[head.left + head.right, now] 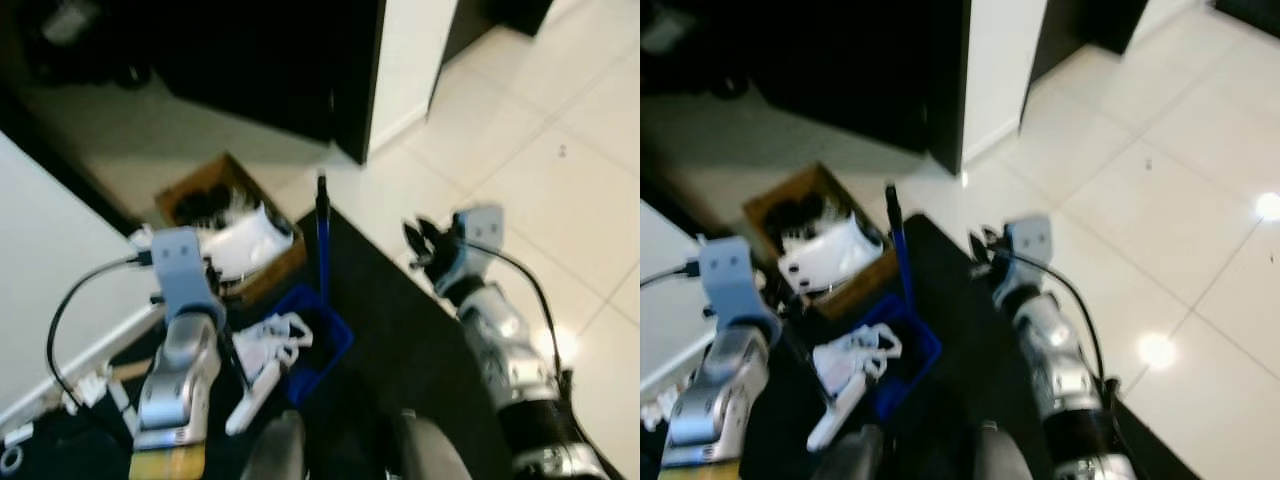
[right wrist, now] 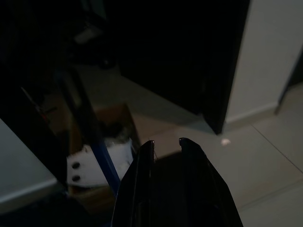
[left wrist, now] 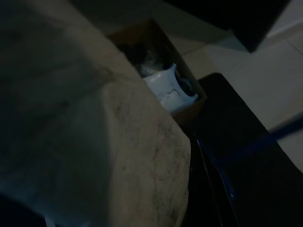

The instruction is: Sweep floor

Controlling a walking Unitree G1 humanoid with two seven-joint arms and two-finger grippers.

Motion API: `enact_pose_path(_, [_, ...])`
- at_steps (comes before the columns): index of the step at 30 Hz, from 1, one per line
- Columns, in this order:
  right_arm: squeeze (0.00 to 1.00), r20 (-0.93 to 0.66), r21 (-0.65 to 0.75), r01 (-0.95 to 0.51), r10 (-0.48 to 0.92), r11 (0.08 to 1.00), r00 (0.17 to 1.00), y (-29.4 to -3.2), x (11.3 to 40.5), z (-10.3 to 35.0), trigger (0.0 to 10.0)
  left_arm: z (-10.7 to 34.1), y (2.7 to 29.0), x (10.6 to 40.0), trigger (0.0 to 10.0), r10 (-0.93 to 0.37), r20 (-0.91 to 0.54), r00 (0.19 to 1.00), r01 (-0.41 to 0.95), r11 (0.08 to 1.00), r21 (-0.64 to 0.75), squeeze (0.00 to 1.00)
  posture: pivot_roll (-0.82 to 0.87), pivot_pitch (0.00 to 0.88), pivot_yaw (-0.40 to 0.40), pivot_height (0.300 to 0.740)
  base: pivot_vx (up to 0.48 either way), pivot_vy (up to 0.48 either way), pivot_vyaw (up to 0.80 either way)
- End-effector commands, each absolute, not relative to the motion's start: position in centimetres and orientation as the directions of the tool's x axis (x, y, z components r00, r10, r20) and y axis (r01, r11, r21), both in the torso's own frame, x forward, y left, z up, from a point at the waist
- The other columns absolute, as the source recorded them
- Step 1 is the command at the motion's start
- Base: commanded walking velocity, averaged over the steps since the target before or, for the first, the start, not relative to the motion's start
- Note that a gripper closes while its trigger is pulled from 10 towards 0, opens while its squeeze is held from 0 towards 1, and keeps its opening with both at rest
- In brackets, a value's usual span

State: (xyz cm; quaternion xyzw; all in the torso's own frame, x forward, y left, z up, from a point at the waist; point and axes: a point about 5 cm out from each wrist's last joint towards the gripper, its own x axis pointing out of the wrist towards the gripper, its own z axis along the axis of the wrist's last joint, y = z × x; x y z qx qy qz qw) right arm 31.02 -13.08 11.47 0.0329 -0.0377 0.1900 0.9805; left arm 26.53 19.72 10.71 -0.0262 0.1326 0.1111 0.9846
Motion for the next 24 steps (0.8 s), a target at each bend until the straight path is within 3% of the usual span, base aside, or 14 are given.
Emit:
enact_pose_path(1, [0.00,0.072,0.059,-0.382,0.378,0.922,0.923,-12.73,30.73,11.04,10.0,10.39,20.22,26.25,10.0,0.244,-0.279,0.929,-0.255,0.967,-0.003,0.00,0.02,0.190,0.029,0.740,0.326,0.000,0.00])
enact_pose_path(8, [0.00,0.073,0.058,-0.381,0.377,0.923,0.923,-12.76,30.76,11.05,10.0,10.45,20.23,26.30,10.0,0.246,-0.274,0.930,-0.260,0.965,-0.018,0.00,0.02,0.189,0.031,0.740,0.293,0.000,0.00])
enact_pose_path(24, [0.00,0.047,0.052,-0.399,0.397,0.915,0.917,-12.83,30.72,10.57,10.0,10.33,20.37,26.38,10.0,0.262,-0.281,0.923,-0.277,0.961,-0.013,0.00,0.02,0.186,0.032,0.740,0.000,0.000,0.00])
